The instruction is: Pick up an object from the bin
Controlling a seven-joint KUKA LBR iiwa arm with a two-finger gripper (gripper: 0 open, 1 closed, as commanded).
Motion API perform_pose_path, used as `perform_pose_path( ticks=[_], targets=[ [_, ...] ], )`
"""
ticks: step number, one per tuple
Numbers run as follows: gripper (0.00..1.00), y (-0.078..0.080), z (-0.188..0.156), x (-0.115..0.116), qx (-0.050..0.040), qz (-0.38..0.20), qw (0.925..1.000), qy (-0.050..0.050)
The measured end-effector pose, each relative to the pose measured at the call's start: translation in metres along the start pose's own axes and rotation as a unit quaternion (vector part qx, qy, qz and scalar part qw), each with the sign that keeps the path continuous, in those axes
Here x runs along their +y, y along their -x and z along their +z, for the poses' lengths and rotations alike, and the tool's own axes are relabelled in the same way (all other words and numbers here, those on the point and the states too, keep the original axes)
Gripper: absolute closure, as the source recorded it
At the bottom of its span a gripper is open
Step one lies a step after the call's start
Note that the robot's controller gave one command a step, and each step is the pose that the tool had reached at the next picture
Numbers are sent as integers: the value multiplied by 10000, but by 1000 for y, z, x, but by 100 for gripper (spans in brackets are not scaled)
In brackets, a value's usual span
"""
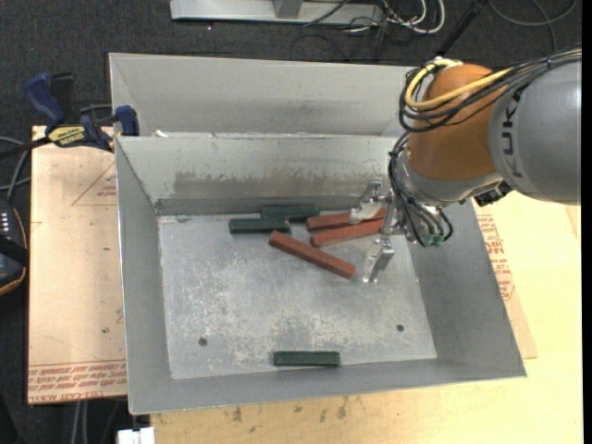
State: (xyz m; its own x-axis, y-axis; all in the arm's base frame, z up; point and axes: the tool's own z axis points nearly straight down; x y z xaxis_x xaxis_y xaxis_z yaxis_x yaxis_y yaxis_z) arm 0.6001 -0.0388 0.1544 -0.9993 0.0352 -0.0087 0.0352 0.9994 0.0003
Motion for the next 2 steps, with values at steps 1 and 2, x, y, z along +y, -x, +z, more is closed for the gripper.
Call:
perform_pose_path(
  ticks=[1,2],
  targets=[
    [0,-4,49,3,40,697,9976,5],
    [100,4,75,4,-68,91,9999,-9]
  ],
)
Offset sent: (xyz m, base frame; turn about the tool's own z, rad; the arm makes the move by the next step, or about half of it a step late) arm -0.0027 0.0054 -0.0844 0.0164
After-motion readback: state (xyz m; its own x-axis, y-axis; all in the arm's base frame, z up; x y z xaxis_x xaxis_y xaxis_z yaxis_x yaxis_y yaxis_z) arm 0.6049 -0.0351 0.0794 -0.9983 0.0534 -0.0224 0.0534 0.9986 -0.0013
